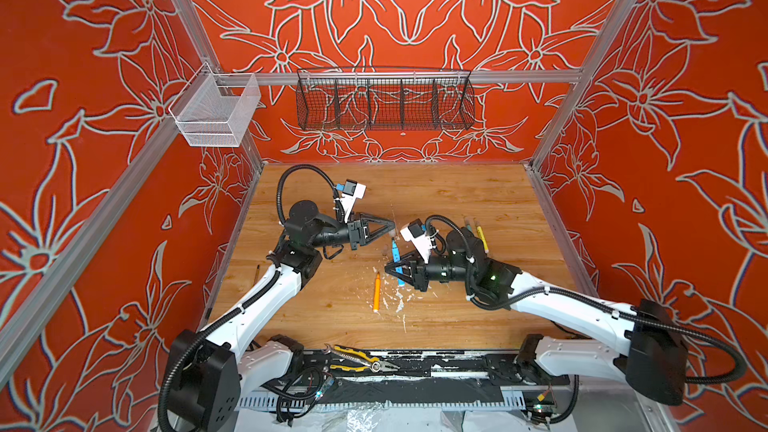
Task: Insert the pens into the pen caps
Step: 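Lower the clear cap over the blue marker tip with the left gripper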
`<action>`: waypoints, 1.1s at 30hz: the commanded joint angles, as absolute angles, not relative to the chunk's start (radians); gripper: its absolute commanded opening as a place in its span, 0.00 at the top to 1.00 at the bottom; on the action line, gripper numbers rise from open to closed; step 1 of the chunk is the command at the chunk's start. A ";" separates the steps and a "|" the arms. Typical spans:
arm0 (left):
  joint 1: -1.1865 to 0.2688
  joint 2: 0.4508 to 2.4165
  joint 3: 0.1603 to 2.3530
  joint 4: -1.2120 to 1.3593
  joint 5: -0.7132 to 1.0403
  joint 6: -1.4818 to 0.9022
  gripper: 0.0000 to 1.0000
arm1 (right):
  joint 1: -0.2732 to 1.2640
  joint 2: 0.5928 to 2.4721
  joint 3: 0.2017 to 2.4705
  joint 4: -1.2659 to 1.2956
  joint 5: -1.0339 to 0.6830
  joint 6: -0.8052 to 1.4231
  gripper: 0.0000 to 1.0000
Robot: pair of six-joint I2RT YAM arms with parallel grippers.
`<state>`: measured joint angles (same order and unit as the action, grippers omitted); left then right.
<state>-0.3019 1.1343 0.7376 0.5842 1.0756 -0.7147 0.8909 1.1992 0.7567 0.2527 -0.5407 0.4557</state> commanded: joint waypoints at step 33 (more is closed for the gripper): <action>-0.302 1.376 0.716 1.420 1.289 -1.251 1.00 | 0.840 1.183 0.769 0.388 -0.550 0.517 1.00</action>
<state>-0.2951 1.3449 0.7048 1.2366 1.1961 -1.1152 0.8551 1.1984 0.7544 0.3450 -0.5709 0.5018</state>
